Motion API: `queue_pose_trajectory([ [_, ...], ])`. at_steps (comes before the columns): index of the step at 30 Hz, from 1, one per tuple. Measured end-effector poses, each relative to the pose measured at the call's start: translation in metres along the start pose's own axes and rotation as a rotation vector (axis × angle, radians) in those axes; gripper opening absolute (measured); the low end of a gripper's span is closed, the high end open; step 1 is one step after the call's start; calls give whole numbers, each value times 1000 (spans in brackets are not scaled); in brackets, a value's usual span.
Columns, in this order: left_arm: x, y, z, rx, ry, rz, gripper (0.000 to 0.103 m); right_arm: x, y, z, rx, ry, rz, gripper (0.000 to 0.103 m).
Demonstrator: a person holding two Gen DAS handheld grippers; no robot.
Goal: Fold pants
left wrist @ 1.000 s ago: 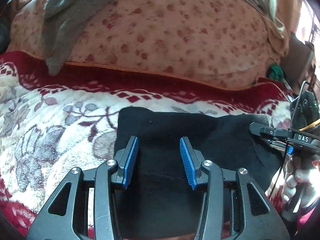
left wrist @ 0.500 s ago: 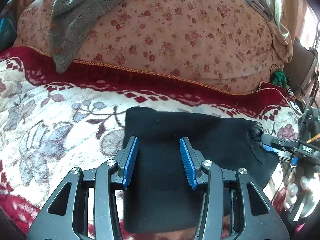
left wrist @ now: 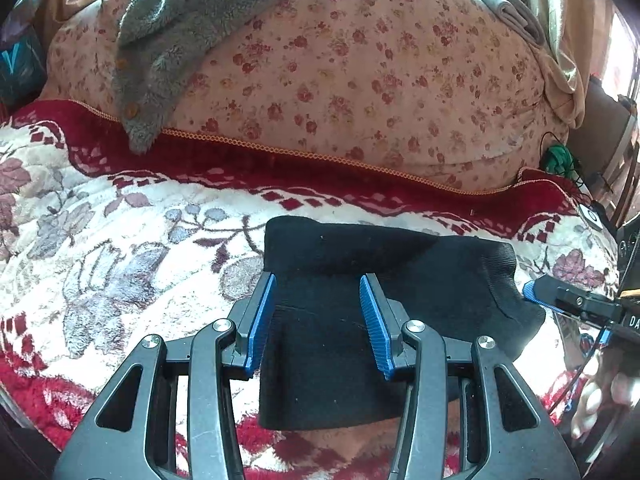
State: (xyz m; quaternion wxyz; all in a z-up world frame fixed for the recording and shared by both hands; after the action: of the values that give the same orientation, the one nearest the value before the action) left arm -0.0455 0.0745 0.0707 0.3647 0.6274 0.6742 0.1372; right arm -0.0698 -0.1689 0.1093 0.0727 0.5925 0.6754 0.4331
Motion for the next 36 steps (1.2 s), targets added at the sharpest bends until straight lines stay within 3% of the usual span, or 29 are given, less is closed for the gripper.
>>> queue_pose_trajectory([
  [7,4,-1,-2,11,1,-14,43,-2,-6,2,5,20,20,75],
  [27,1,-5,-5,7,19,-8,43,-2,-10,1,-1,10,42,77],
  [36,18,2,-1,20,20,-45,43,-18,-14,1,11,-13,71,81],
])
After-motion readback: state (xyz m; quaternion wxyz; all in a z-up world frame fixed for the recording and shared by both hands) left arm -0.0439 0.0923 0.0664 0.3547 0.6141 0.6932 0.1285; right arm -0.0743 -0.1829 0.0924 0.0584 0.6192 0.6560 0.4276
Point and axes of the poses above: each gripper's, at about its wrist camera, not at the fingertips, and z roughly the way its jaws point, x to its left, y to its top, the point moved 2 cm from there along z, roughly the way its jaws point, and after that the axes turned 11 degrees about -z, right-handed, at the moved point
